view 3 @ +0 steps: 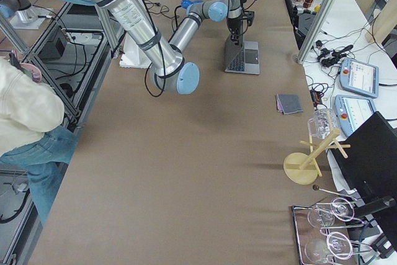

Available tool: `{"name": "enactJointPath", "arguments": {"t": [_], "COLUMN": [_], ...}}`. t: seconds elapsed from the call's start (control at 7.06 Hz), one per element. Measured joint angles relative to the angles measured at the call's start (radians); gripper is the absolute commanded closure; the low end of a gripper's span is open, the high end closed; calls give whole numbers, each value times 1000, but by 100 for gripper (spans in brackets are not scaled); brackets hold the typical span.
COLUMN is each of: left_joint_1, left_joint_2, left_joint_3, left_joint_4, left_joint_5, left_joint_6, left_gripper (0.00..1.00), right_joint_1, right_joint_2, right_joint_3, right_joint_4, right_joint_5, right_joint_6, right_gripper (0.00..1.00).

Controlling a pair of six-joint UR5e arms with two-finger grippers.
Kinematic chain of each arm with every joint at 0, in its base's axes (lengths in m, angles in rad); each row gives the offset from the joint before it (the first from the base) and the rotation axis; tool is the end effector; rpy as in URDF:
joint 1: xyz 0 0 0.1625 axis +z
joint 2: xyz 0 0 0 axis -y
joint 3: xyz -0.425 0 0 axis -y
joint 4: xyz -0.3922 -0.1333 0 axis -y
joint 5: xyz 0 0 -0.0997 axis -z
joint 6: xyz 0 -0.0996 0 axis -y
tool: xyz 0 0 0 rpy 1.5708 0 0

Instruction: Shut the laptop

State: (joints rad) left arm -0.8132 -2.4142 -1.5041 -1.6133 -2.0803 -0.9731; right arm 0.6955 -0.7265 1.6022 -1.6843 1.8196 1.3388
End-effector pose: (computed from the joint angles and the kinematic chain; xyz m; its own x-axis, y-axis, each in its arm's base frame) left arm 0.4392 -0.5877 0.1567 0.6070 0.0732 -0.7914 0.0578 0.9890 0.1358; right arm -0.4736 -0.5369 0.1446 0.6532 0.2549 0.7130 -0.3497 0.9368 -0.0146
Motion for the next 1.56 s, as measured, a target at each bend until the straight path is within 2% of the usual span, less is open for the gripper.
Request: {"name": "enactJointPath", "arguments": {"t": [0.42, 1.13, 1.56], "left_joint_1": [-17, -24, -22], "left_joint_2": [-39, -83, -117], "left_joint_3": [125, 263, 404], "left_joint_4": [-85, -150, -248], "left_joint_5": [4, 68, 132], "left_joint_6": [12, 44, 52], "left_gripper": [100, 100, 100], "right_joint_1": [16, 55, 57], "right_joint_2": [48, 148, 189], "right_joint_3": [-122, -420, -564], "right_joint_4": [67, 259, 360], "right_joint_5": [2, 22, 23], "right_joint_6": [-3, -4, -6], "right_gripper": [100, 100, 100]}}
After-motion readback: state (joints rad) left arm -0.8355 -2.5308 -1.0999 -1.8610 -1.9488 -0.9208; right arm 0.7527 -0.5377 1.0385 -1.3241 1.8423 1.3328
